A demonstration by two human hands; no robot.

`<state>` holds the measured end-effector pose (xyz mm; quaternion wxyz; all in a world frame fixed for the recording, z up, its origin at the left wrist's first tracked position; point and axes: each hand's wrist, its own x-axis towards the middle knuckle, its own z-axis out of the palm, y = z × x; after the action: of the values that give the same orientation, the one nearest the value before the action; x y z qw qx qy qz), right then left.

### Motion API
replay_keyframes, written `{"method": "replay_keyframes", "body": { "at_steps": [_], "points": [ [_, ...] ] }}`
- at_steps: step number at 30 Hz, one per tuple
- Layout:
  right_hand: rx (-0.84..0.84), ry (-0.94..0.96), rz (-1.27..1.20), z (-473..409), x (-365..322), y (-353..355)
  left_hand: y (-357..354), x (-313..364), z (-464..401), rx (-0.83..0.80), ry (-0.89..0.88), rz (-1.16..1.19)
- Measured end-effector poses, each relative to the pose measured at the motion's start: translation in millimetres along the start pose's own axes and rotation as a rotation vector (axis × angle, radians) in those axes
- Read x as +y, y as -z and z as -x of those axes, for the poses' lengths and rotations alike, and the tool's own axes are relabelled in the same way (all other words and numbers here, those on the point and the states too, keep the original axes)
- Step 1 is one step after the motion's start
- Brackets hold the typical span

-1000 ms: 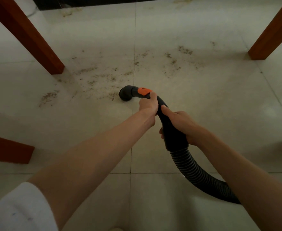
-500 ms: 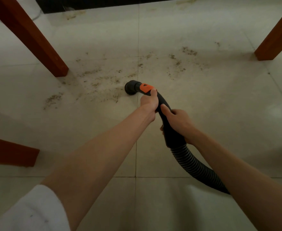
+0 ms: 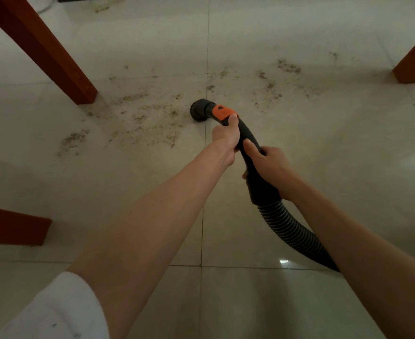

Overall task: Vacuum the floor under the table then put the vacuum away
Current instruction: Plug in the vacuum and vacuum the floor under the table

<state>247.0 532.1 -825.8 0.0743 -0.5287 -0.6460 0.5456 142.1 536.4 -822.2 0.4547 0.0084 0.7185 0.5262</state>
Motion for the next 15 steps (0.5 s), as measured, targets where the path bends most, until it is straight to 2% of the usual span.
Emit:
{"method": "replay_keyframes", "body": {
  "at_steps": [6, 15],
  "points": [
    [-0.130, -0.034, -0.060, 13, -11, -8, 20, -4, 2, 0.071, 0.008, -0.009],
    [-0.218, -0.101, -0.110, 48, -5, -19, 39, -31, 24, 0.108, 0.038, -0.036]
  ]
}}
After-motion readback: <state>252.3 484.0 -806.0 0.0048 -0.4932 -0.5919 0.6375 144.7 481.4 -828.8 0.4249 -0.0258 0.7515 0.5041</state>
